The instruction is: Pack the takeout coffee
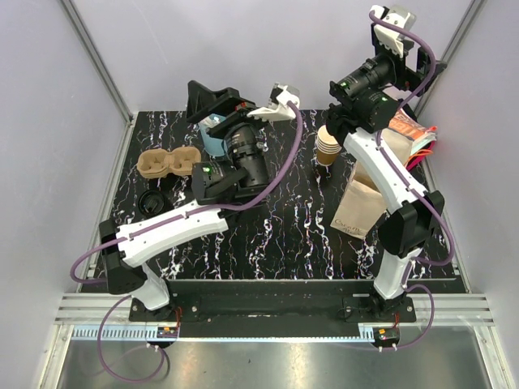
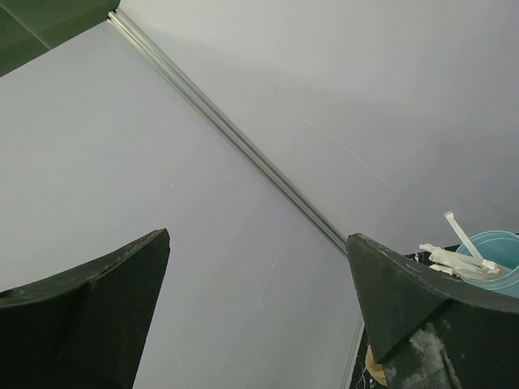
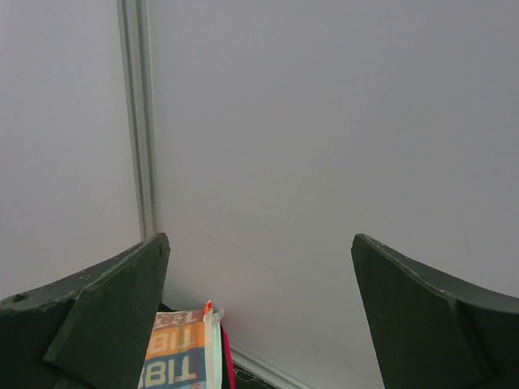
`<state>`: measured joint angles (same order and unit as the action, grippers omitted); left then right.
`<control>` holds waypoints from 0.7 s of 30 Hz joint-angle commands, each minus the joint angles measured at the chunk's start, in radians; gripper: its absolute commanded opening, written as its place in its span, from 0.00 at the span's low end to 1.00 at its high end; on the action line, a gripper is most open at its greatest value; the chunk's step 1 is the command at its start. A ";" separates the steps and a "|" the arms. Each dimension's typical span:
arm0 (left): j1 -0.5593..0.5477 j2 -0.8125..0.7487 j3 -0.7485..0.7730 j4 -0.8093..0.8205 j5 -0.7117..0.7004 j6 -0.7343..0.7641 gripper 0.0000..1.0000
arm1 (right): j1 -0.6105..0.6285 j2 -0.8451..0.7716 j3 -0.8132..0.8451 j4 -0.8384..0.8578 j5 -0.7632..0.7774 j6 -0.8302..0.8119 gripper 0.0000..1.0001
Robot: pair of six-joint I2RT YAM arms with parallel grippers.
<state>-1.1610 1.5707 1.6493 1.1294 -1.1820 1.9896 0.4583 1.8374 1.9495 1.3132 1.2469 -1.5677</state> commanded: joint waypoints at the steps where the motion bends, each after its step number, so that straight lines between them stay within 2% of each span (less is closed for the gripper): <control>1: -0.028 -0.018 0.032 0.100 -0.048 0.394 0.99 | -0.029 -0.072 0.017 0.245 0.025 -0.002 1.00; 4: -0.060 -0.061 -0.048 0.035 -0.053 0.334 0.99 | -0.040 -0.095 0.019 0.244 0.028 0.001 1.00; 8: -0.066 -0.075 -0.016 0.030 -0.125 0.389 0.99 | -0.043 -0.113 0.009 0.236 0.048 0.012 1.00; 9: -0.059 -0.089 -0.002 -0.052 -0.123 0.346 0.99 | -0.041 -0.119 0.008 0.230 0.052 0.024 1.00; 10: -0.051 -0.101 0.047 -0.172 -0.133 0.257 0.99 | -0.041 -0.130 0.003 0.224 0.055 0.032 1.00; 11: -0.045 -0.119 0.075 -0.319 -0.149 0.030 0.99 | -0.043 -0.136 0.003 0.206 0.059 0.040 1.00; 12: -0.040 -0.127 0.095 -0.587 -0.166 -0.070 0.99 | -0.043 -0.139 0.003 0.192 0.060 0.061 1.00; 14: -0.039 -0.142 0.103 -0.616 -0.177 -0.129 0.99 | -0.043 -0.161 -0.006 0.084 0.068 0.148 1.00; 17: -0.020 -0.202 -0.035 -0.481 -0.107 -0.150 0.99 | -0.043 -0.225 -0.081 -0.142 0.059 0.297 1.00; 19: 0.004 -0.253 -0.063 -0.628 -0.096 -0.280 0.99 | -0.041 -0.301 -0.147 -0.212 0.037 0.420 1.00; 20: 0.042 -0.259 -0.040 -0.745 -0.099 -0.501 0.99 | -0.043 -0.331 -0.217 -0.286 -0.012 0.484 1.00; 21: 0.061 -0.270 0.027 -1.025 -0.090 -0.622 0.99 | -0.043 -0.358 -0.239 -0.375 -0.039 0.533 1.00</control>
<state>-1.1717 1.3624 1.6024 0.5884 -1.2980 1.7985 0.4187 1.6073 1.8156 1.1782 1.2865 -1.3022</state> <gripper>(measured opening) 0.988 0.994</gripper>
